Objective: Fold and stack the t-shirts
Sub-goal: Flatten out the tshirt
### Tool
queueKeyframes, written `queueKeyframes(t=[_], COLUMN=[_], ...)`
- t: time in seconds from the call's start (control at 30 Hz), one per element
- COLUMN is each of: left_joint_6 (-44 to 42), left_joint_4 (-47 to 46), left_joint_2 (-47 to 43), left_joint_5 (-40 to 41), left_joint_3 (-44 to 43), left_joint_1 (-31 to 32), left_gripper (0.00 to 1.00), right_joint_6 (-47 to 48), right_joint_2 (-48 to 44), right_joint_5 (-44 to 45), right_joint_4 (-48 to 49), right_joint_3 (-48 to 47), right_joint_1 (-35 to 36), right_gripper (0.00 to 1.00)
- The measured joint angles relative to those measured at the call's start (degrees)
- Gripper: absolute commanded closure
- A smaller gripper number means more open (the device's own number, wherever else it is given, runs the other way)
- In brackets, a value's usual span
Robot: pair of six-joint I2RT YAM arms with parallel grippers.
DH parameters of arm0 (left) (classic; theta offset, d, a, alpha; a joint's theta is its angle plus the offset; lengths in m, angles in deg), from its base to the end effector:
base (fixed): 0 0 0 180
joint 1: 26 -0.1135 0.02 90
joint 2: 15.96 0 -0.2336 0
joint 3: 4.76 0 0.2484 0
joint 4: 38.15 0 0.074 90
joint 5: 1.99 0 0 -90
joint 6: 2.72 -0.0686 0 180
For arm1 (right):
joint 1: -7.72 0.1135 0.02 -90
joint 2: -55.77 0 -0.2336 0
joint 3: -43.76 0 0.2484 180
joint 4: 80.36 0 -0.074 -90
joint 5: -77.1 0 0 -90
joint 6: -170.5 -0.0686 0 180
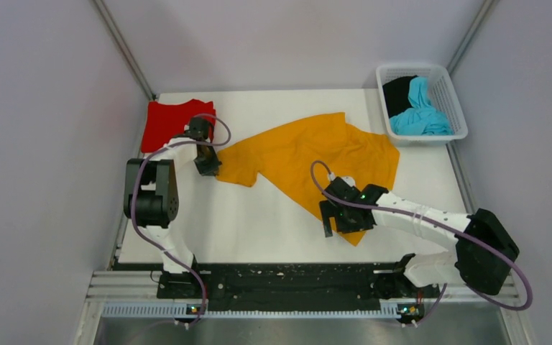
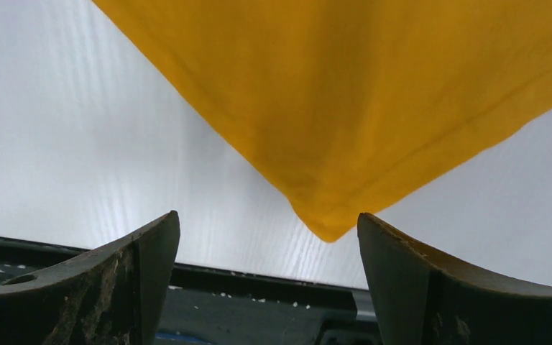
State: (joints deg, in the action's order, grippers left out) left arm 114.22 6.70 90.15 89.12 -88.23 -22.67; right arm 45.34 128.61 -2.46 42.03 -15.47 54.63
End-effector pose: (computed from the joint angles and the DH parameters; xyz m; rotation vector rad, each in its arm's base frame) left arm 0.3681 -0.0201 0.1106 -0.5688 2.6956 -0.1174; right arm 0.1717 0.1653 0.1443 -0.2423 2.7638 0.1100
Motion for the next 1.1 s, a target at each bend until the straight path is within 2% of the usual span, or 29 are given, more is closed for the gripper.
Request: queueKeyframes(t=[0.1, 0.23, 0.5, 1.1], left_joint_6=[0.17, 0.2, 0.17, 0.17], left_joint_4=[-0.55, -0.79, -1.01, -0.92], left_joint_2=[-0.52, -0.9, -1.55, -2.6], left_joint_5=[-0.07, -0.2, -0.42, -0.39], left_joint_3=[0.76, 1.29, 2.19, 3.41], left_joint_1=[0.0, 0.09, 0.11, 0.11], left_gripper=[1.0, 1.0, 1.0, 1.0], right_joint_6=[-2.95, -5.66, -8.92, -14.6], right_joint_2=[1.57, 2.71, 4.28, -1.2], right_joint_5=[0.04, 0.68, 0.92, 4.37], right_joint_4=[-1.88, -3.08, 0.83, 0.87], right_joint_3=[2.64, 5.6, 6.32, 10.14], right_joint_1=[1.77, 1.81, 1.81, -0.02], right_gripper=[0.13, 0.24, 0.37, 0.45])
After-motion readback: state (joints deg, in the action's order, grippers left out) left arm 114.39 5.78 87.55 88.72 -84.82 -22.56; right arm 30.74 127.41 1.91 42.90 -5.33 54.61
